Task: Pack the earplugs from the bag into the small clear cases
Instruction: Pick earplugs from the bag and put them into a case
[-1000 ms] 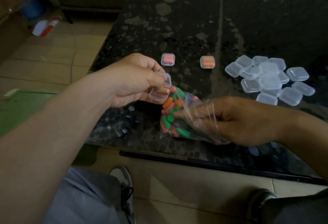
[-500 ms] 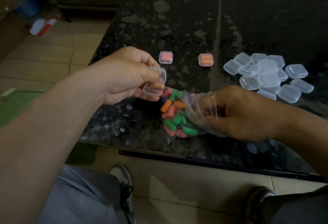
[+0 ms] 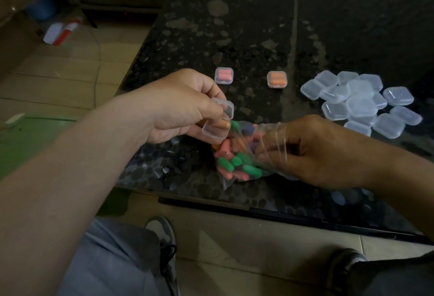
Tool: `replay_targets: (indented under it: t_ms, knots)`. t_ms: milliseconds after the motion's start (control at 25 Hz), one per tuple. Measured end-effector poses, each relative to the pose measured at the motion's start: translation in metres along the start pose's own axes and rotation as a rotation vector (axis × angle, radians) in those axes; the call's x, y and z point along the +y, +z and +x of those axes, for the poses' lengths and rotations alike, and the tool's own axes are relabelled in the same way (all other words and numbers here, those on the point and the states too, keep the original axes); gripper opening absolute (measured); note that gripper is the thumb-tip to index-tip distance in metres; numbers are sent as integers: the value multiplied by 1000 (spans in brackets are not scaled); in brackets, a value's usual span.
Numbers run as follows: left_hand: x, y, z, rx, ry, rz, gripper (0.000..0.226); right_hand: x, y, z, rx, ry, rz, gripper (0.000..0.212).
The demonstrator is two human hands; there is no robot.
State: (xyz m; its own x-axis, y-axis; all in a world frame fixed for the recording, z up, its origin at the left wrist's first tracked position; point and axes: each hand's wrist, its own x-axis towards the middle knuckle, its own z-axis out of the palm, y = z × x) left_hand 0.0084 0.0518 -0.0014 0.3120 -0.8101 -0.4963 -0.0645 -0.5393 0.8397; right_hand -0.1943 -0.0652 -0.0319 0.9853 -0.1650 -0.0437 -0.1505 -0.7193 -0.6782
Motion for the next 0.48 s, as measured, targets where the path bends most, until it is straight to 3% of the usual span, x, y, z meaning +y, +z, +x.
replay_targets:
  t_ms: [240,480]
  knots:
    - [-2,-2,4,-20,-41,7,16,2,8,4,31,8,-67,26]
    - [-3,-2,8,-19,-68,-3,9,0,21,11,196,45,-92,38]
